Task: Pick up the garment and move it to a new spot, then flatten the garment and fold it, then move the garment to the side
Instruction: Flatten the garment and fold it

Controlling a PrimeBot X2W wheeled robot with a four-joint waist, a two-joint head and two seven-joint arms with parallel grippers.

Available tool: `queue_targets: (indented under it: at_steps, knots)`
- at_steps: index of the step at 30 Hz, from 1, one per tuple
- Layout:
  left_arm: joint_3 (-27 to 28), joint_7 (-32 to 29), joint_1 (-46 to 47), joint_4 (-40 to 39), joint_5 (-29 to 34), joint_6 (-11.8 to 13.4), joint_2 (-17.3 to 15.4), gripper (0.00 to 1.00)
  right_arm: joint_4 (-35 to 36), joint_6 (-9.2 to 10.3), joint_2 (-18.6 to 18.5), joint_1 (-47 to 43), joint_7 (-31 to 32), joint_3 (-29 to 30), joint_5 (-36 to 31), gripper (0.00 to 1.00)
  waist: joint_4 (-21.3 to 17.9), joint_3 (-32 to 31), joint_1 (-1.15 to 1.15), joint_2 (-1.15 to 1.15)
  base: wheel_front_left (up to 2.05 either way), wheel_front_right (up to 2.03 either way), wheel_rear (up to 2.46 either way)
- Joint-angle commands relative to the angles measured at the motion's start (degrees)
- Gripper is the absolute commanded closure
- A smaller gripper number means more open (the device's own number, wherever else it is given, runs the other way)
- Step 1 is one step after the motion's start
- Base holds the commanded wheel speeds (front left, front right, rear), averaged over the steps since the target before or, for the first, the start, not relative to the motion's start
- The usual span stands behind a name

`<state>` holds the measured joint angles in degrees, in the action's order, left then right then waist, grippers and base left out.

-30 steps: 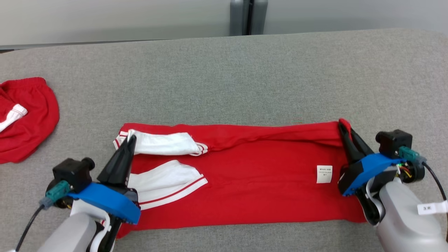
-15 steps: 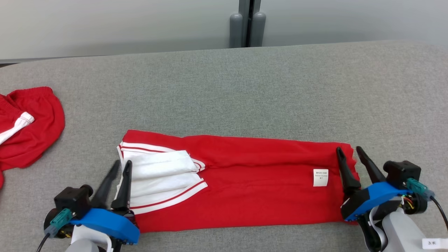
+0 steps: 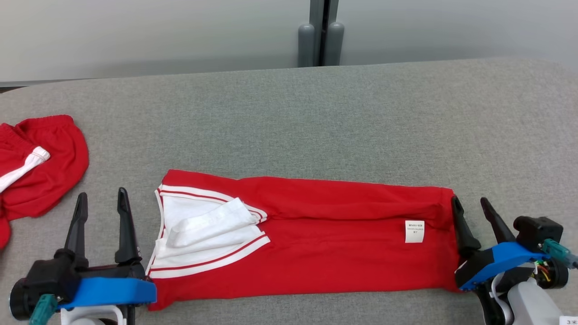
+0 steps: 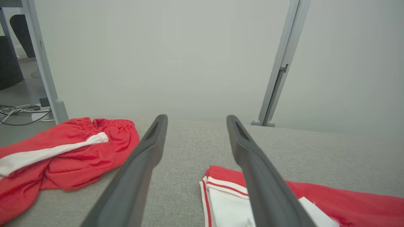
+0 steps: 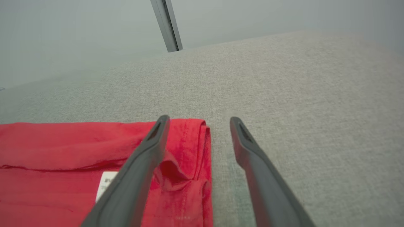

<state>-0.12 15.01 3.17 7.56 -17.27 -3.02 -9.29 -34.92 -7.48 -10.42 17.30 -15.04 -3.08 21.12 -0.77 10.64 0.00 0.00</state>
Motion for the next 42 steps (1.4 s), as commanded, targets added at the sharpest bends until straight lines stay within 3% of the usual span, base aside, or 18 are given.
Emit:
queue_targets:
  at_steps: [1,5,12,16,17,18,19,26,36,42]
  knots:
    - [1.23,0.20,-0.97,-1.36,2.98,-0.28,1.10,0.00,-1.91,-0.02,0.00,0.93,-0.19,0.07,-0.28,0.00,0.34,-0.06,0.00,0.00,0.00,0.00,0.00]
    - [4.76,0.18,-2.10,-3.85,8.27,-0.62,3.49,0.00,-7.06,-0.03,0.58,2.20,-0.20,-0.35,-0.37,0.00,0.98,-0.13,0.00,0.00,0.00,0.00,0.00]
    - [8.11,0.19,-3.73,-4.04,11.25,-1.41,5.78,0.00,-14.84,-0.03,1.44,3.61,-0.03,-1.98,0.51,0.00,1.69,0.01,0.00,0.00,0.00,0.00,0.00]
    - [9.05,0.19,-3.97,-3.72,12.76,-0.37,6.20,0.00,-17.77,-0.04,2.23,3.70,0.15,-3.99,1.30,0.00,1.81,0.14,0.00,0.00,0.00,0.00,0.00]
    - [9.12,0.19,-3.98,-3.60,13.31,-0.19,6.24,0.00,-18.09,-0.05,2.37,3.78,0.16,-4.51,1.60,0.07,1.84,0.18,0.00,0.00,0.00,0.00,0.00]
    - [8.96,0.19,-3.98,-3.50,13.76,0.03,6.29,0.00,-18.12,-0.09,2.54,3.92,0.17,-5.18,1.81,0.75,1.83,0.22,0.00,0.00,0.00,0.00,0.00]
    - [8.88,0.19,-3.92,-3.49,14.00,0.23,6.31,0.00,-17.77,-0.10,2.76,3.98,0.17,-5.73,2.26,1.00,1.83,0.23,0.00,0.00,0.00,0.00,0.00]
    - [8.43,0.19,-4.43,-2.88,15.50,1.81,6.37,0.00,-14.43,-0.03,1.47,3.45,-0.06,-5.82,4.34,1.00,1.22,-0.55,0.00,0.00,0.00,0.00,0.00]
    - [9.40,0.19,-5.49,-1.71,16.07,1.64,6.39,0.00,-14.26,-0.01,-7.23,2.94,-0.11,2.05,3.64,1.00,0.00,-2.73,0.00,0.00,0.00,0.00,0.00]
    - [9.46,0.19,-5.96,-1.66,16.19,1.66,6.40,0.00,-14.38,-0.02,-8.82,4.04,-0.11,2.20,2.71,1.00,-0.64,-3.17,0.00,0.00,0.00,0.00,0.00]
